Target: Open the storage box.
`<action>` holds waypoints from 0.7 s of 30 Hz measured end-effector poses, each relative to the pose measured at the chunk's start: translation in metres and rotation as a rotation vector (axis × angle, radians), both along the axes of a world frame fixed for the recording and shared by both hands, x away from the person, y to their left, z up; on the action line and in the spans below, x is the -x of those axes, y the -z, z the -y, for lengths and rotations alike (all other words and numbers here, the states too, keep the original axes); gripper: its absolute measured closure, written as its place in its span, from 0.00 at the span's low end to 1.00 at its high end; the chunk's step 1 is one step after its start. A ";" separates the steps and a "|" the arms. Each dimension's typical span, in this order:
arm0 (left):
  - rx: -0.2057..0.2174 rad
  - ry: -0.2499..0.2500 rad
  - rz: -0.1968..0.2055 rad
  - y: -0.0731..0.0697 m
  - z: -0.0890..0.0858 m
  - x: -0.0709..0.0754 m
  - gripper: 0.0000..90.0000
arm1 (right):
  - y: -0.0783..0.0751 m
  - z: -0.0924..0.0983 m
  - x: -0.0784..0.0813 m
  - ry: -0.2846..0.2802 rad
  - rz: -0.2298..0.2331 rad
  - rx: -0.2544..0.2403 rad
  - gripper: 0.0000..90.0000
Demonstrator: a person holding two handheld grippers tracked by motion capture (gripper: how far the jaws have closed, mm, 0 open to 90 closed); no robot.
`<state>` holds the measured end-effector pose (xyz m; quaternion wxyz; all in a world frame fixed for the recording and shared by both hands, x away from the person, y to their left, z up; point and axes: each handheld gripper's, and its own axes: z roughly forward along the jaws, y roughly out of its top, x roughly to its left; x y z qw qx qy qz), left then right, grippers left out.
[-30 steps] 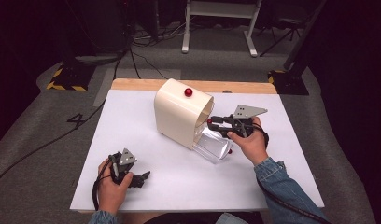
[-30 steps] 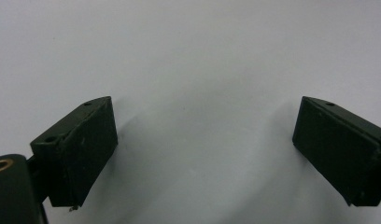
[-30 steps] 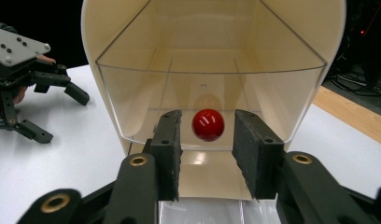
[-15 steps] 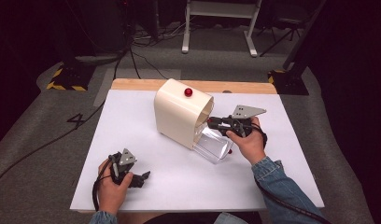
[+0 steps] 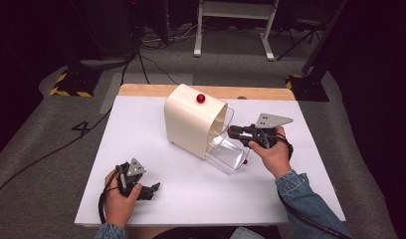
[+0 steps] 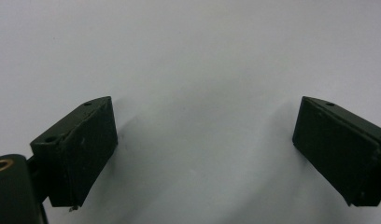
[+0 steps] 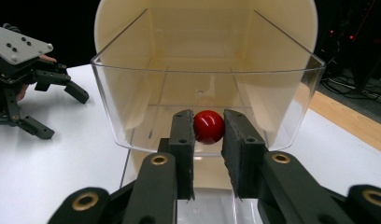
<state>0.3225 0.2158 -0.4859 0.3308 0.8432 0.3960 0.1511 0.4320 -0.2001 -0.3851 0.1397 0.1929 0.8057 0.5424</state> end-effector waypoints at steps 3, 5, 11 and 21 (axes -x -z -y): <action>0.000 0.000 0.000 0.000 0.000 0.000 0.08 | -0.001 0.005 0.003 0.000 0.002 0.004 0.83; 0.000 0.000 0.000 0.000 0.000 0.000 0.08 | -0.002 0.008 0.005 0.003 0.006 0.007 0.83; 0.000 0.000 0.000 0.000 0.000 0.000 0.08 | -0.002 0.018 0.012 0.008 0.011 0.002 0.83; 0.000 0.000 0.000 0.000 0.000 0.000 0.08 | 0.000 0.033 0.024 0.014 0.019 -0.001 0.83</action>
